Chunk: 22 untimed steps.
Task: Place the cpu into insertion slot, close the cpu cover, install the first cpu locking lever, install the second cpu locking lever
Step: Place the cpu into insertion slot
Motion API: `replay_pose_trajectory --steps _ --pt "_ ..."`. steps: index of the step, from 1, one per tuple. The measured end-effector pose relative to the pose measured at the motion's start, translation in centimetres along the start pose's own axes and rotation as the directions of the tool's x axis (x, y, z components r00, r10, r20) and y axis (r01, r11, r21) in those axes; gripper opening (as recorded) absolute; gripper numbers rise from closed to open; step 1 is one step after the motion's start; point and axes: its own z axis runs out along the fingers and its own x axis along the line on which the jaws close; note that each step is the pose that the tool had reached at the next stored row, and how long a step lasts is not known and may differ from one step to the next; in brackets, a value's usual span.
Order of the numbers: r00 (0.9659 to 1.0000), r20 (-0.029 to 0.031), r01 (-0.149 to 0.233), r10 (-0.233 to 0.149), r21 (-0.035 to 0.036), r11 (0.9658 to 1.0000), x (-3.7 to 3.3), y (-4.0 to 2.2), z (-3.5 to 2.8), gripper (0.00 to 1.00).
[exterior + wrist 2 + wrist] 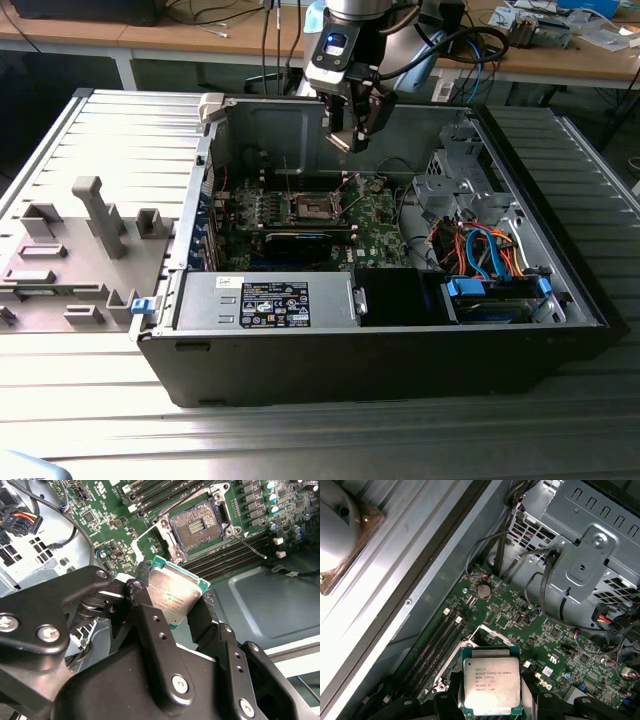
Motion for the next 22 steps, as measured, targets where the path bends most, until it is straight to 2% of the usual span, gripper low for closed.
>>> replay_pose_trajectory --steps 22 --pt "0.9998 0.0012 -0.020 0.020 0.0005 0.9998 0.00 -0.01 0.14 0.55"
